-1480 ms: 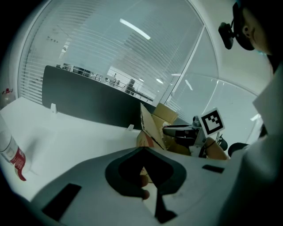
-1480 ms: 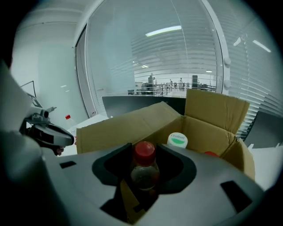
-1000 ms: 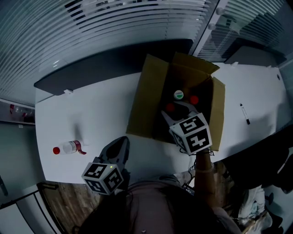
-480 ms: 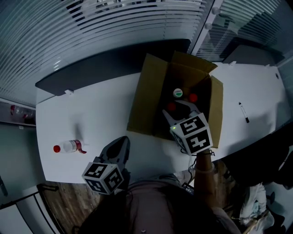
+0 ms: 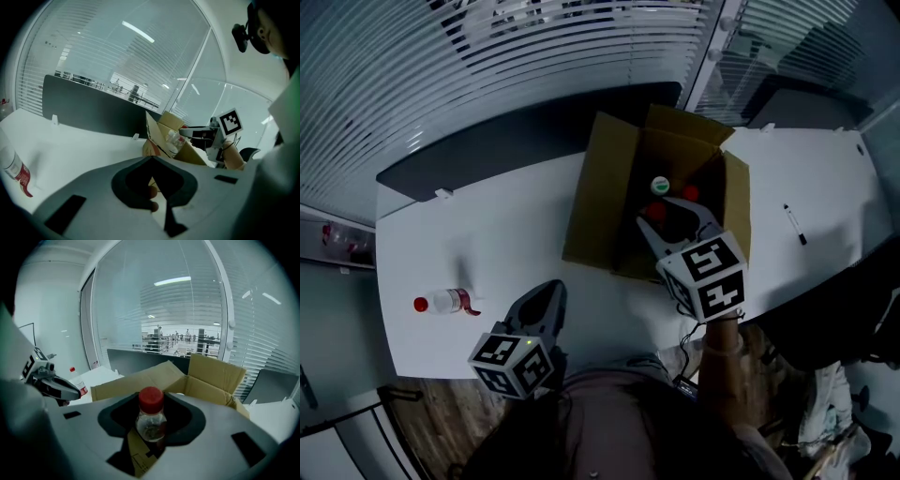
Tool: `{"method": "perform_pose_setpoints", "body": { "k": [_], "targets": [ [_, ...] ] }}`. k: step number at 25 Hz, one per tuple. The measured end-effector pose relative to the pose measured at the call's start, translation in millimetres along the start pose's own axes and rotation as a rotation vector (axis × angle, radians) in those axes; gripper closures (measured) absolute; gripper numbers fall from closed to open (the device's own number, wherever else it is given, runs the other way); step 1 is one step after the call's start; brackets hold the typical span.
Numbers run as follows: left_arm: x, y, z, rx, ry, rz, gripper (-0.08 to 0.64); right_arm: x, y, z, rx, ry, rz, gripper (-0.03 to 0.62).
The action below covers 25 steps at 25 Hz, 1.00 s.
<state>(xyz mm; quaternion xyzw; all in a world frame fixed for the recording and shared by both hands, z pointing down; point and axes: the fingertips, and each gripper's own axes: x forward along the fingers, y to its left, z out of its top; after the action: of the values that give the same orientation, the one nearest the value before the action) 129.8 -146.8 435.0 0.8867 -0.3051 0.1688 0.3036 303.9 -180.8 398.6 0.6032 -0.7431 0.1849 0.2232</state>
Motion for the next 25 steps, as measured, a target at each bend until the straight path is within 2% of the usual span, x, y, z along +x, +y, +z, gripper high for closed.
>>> {"method": "perform_pose_setpoints", "body": {
  "k": [25],
  "targets": [
    [-61.2, 4.8, 1.5, 0.064, -0.021, -0.065, 0.552, -89.7, 20.9, 66.7, -0.054, -0.218, -0.206, 0.434]
  ]
}}
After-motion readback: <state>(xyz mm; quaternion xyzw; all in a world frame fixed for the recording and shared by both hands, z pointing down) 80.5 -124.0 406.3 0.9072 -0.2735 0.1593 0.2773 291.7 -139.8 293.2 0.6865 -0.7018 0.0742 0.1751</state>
